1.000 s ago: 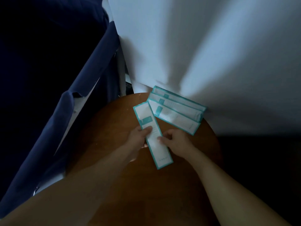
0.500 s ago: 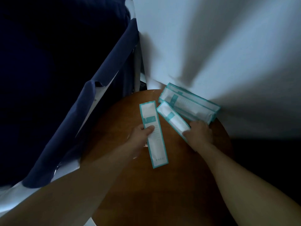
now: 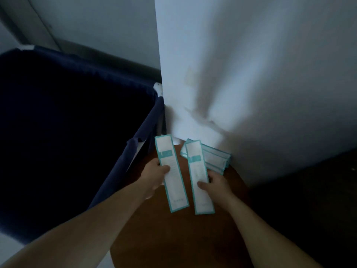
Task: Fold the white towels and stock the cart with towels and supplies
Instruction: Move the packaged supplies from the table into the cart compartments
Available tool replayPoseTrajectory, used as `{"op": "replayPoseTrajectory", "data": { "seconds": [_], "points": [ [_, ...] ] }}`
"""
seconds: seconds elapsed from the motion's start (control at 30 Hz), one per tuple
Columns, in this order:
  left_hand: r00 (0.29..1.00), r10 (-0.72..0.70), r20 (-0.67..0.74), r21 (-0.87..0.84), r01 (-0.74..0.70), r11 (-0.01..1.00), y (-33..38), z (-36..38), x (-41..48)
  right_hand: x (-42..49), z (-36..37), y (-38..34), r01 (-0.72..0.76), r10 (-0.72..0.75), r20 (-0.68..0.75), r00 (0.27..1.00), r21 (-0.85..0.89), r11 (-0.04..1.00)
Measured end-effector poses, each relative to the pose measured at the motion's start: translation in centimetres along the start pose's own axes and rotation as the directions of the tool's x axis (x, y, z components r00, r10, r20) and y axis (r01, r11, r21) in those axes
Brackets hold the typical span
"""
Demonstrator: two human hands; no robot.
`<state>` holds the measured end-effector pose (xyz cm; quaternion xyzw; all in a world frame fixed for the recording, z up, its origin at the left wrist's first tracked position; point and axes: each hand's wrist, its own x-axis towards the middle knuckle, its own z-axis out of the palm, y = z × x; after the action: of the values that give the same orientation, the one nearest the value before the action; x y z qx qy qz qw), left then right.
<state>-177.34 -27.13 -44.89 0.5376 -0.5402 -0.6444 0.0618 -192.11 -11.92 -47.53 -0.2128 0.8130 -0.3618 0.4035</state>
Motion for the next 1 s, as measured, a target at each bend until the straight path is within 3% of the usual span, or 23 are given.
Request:
{"op": "replayPoseTrajectory", "data": {
  "seconds": [0.17,0.37,0.63,0.83,1.0],
  "points": [
    [0.962,0.192,0.194,0.034,-0.202,0.979,4.1,-2.3,-7.2,-7.1,-1.7,-3.3,0.044,-0.005,-0.201,0.980,0.191,0.981],
    [0.842,0.398,0.364,0.086,-0.456,0.886,9.5,-3.0,-14.6,-18.8,-3.5,-7.8,0.153,-0.004,-0.380,0.925,0.362,0.919],
    [0.659,0.520,0.544,-0.028,-0.604,0.796,14.4,5.2,-24.6,-31.9,-10.8,-7.6,0.354,-0.006,-0.730,0.683,0.324,0.877],
    [0.496,0.569,0.656,-0.089,-0.698,0.711,13.8,14.5,-33.4,-41.4,-16.7,-1.8,0.389,0.069,-0.827,0.559,0.335,0.858],
    [0.422,0.573,0.702,-0.097,-0.741,0.664,10.8,24.0,-41.6,-50.3,-22.0,5.8,0.399,0.144,-0.882,0.449,0.342,0.851]
  ]
}}
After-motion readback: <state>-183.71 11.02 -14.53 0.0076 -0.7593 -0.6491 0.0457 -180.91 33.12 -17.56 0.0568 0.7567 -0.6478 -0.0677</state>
